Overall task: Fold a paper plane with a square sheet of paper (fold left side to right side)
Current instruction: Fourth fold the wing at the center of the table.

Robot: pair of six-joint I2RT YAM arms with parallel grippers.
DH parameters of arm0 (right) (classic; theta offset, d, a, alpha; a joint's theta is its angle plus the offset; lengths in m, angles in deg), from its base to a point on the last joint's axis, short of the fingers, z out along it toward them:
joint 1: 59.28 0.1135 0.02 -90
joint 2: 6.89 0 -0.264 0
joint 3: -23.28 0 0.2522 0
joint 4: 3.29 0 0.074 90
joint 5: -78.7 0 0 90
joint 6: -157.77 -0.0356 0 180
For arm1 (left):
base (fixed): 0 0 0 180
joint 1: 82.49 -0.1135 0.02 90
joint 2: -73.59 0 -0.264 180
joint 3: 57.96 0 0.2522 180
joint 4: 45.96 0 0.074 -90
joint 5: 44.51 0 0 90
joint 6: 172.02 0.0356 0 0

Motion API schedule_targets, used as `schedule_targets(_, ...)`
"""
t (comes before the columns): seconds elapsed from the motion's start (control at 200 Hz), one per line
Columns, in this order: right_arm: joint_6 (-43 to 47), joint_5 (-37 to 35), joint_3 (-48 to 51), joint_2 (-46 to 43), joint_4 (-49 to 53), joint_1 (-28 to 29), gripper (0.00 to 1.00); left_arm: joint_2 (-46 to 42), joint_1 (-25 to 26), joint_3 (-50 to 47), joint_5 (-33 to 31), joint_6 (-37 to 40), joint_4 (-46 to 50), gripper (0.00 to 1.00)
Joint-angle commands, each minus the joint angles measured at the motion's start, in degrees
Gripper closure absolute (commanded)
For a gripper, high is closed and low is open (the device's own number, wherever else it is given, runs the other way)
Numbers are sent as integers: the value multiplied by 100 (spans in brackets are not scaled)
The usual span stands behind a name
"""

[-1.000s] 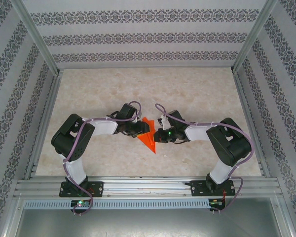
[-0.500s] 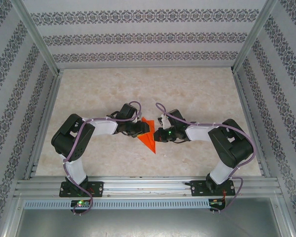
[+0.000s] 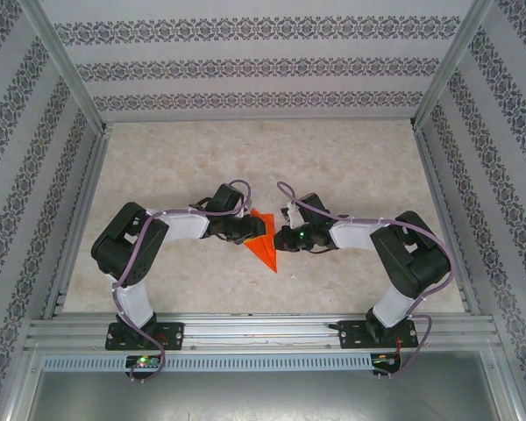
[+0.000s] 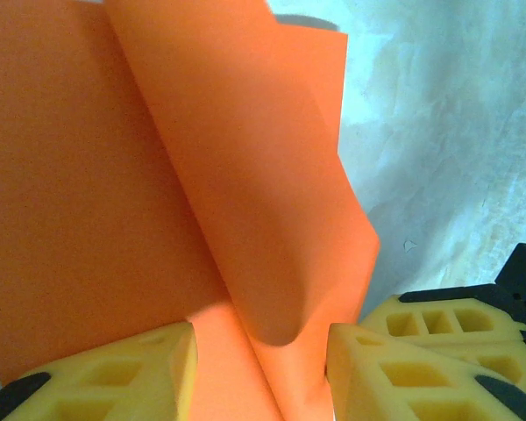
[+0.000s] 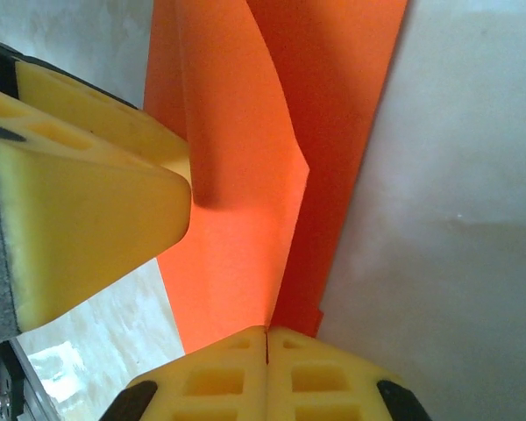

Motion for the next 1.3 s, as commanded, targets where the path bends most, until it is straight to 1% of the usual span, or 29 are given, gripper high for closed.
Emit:
schedule_targets(0.0,112,-92,-132,80,107,-27,100,236,51,-52,-328,115,319,55)
schedule_targets(0.769,144,-181,-155,350,246,-20,100,213,51,-79,-320,96,307,55)
schedule_targets(1.169,176,-456,-185,561,730,-10,100,-133,54,20,-100,16,208,48)
schedule_targets(1.294,122,-509,-194,633,753,-9,100,-297,48,110,-126,74,358,47)
